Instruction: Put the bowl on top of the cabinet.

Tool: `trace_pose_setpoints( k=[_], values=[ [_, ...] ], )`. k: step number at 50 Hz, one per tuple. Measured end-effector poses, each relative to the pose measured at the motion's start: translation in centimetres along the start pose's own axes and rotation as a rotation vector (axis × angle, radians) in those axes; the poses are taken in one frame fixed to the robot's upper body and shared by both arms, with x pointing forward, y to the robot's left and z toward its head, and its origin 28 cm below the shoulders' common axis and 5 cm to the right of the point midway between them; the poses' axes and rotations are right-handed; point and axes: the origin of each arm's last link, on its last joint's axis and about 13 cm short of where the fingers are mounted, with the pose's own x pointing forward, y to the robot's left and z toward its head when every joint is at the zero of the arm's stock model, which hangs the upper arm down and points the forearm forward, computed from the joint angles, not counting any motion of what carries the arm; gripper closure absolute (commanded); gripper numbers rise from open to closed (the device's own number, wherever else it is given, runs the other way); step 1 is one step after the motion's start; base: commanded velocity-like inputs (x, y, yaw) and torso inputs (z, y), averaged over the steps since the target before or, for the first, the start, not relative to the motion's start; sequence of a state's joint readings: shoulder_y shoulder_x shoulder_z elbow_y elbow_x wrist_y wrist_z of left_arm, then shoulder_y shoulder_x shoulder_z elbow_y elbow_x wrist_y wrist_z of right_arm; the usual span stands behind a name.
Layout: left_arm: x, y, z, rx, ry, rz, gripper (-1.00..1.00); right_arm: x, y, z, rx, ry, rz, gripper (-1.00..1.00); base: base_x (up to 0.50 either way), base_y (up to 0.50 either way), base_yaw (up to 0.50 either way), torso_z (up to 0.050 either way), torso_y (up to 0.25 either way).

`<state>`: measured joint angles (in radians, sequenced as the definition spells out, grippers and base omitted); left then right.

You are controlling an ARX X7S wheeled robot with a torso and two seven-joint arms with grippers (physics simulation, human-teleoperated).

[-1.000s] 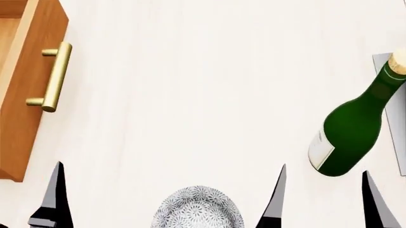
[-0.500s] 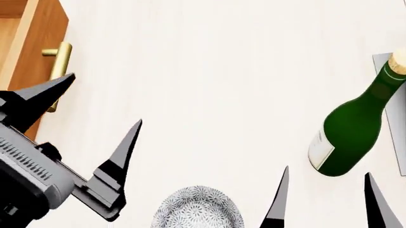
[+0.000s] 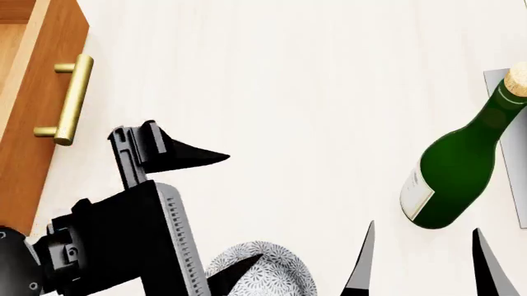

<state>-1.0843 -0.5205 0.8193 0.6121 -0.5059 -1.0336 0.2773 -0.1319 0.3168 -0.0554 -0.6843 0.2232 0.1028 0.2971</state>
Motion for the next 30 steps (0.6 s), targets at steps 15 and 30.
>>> trace_pose_setpoints(
  k=[15,30],
  values=[
    [0.77,-0.21,-0.38,0.043,0.085,-0.147,-1.0,-0.08,-0.07,-0.27,-0.008,0.007,0.0,-1.0,0.0,0.0,0.0,0.0,0.0],
    [0.97,-0.29,-0.95,0.049,0.09,-0.193,-1.0,-0.14,-0.13,-0.45,-0.014,0.009,0.0,-1.0,0.0,0.0,0.0,0.0,0.0]
  ],
)
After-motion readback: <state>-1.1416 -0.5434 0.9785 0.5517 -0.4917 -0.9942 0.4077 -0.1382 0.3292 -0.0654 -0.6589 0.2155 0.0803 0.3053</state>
